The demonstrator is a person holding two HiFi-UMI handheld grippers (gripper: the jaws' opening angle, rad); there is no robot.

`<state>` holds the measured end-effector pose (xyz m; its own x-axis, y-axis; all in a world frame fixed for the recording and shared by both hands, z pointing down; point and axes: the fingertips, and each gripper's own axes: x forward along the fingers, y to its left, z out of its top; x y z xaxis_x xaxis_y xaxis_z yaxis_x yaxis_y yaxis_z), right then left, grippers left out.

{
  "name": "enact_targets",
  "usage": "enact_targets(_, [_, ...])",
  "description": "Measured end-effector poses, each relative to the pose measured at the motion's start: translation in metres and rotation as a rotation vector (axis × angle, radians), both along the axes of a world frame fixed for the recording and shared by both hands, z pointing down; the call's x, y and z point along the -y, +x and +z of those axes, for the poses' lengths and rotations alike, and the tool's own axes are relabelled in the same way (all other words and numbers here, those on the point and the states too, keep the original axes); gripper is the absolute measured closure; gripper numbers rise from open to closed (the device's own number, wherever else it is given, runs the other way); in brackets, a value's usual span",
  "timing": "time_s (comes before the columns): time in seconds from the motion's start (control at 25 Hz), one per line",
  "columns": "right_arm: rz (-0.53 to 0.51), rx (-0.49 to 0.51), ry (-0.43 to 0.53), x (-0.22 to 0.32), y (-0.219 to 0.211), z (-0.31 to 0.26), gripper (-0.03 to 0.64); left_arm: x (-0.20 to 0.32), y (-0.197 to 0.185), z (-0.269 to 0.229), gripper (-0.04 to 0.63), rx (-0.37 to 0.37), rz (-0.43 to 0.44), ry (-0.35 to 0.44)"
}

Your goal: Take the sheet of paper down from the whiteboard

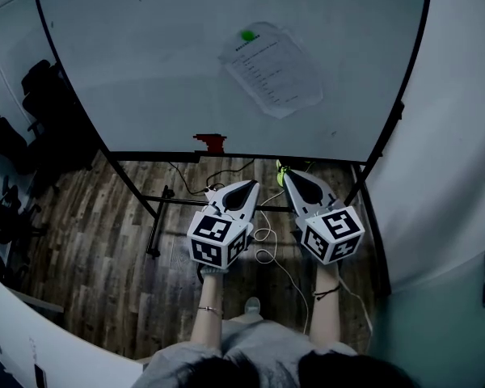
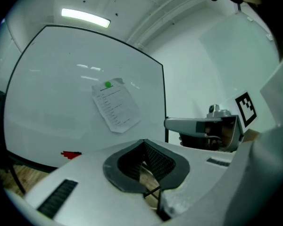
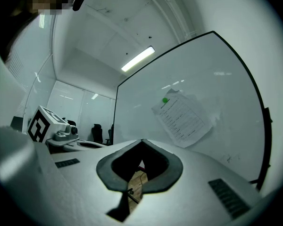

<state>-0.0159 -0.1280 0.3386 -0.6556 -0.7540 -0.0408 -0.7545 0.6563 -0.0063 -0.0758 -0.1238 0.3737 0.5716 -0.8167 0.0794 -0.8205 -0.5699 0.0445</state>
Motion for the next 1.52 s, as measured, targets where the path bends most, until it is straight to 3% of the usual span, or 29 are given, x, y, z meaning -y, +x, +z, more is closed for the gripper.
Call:
enact_targets(0.12, [-0.004, -0.003, -0.001, 0.014, -0.005, 0.001, 0.617, 0.016, -0.005, 0.006, 0.591, 0.033, -0.017, -0.018])
enact_targets(0.64, [0.057, 0.041, 0.015, 0.072, 0.006, -0.012, 0.617, 0.078, -0.016, -0.015, 0.591, -0.046, -0.007, -0.020])
enact_targets(1.0, [0.084, 0.046, 0.016, 0.103, 0.010, -0.007, 0.617, 0.111, -0.017, -0.019, 0.591, -0.029, -0.007, 0.023])
enact_targets(1.52, [0.052, 0.034, 0.041, 0.168, 0.023, -0.025, 0.617, 0.167, -0.016, -0.039, 0.591, -0.027, -0.083, 0.086])
